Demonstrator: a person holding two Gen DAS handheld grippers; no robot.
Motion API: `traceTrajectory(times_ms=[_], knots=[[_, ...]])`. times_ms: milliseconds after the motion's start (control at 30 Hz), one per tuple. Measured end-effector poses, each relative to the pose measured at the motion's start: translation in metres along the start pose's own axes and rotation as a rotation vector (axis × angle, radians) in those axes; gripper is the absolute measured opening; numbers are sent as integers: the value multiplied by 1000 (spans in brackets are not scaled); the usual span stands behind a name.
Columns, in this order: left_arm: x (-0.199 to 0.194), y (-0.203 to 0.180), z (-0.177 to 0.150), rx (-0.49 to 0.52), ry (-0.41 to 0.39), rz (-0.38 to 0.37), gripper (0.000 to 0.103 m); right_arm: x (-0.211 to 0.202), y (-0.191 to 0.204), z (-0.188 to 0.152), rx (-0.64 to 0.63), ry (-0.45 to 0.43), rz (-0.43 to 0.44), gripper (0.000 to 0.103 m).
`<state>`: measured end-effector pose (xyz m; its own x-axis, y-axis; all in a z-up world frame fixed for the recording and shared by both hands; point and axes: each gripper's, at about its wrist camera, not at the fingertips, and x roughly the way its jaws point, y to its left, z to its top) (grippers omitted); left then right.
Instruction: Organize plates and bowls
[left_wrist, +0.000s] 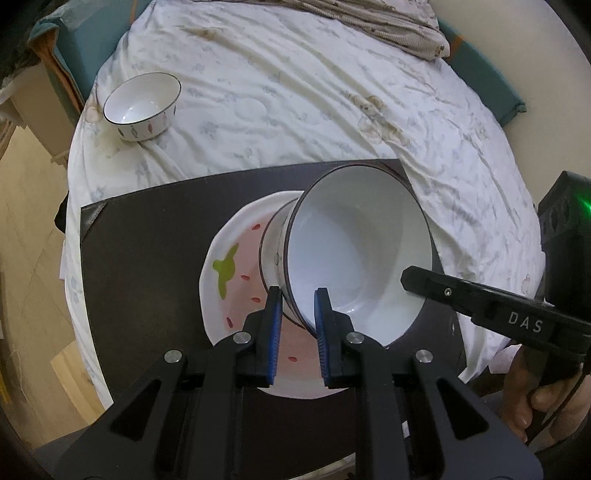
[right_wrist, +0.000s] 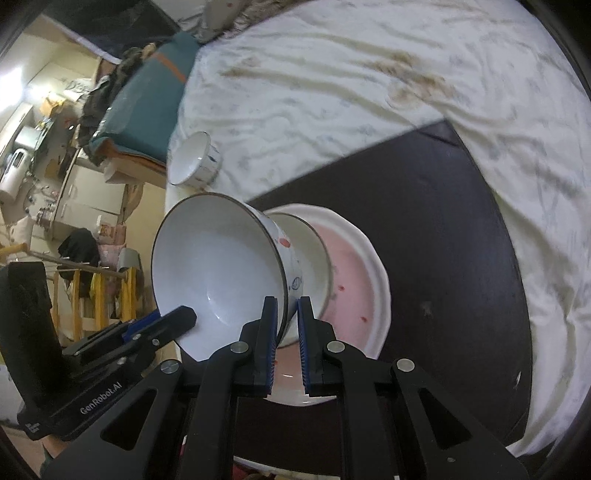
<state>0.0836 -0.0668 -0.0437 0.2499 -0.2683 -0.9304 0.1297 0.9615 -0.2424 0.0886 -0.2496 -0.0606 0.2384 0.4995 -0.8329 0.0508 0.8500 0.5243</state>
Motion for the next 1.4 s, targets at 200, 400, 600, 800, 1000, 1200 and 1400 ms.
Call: traceTrajectory(times_ms=[200, 400, 600, 800, 1000, 1200, 1400], knots=[[6, 2, 3, -7, 19, 17, 14, 9, -6, 1, 17, 28, -19, 12], [12, 6, 5, -24, 35, 13, 14, 12, -6, 3, 21, 34, -19, 12], [16, 10, 7, -35, 45, 9, 14, 18, -7, 5, 35, 49, -25, 12], [16, 8, 8, -28, 44, 22, 14, 20, -8, 6, 46, 52, -28, 12], [18, 9, 8, -19, 42, 27, 14, 18, -10, 7, 51, 52, -20, 12], [17, 7, 7, -9, 23, 46, 14, 12, -7, 6, 35, 33, -19, 12], [13, 7, 7, 9, -3, 58, 15, 6, -5, 6, 31, 24, -14, 12]])
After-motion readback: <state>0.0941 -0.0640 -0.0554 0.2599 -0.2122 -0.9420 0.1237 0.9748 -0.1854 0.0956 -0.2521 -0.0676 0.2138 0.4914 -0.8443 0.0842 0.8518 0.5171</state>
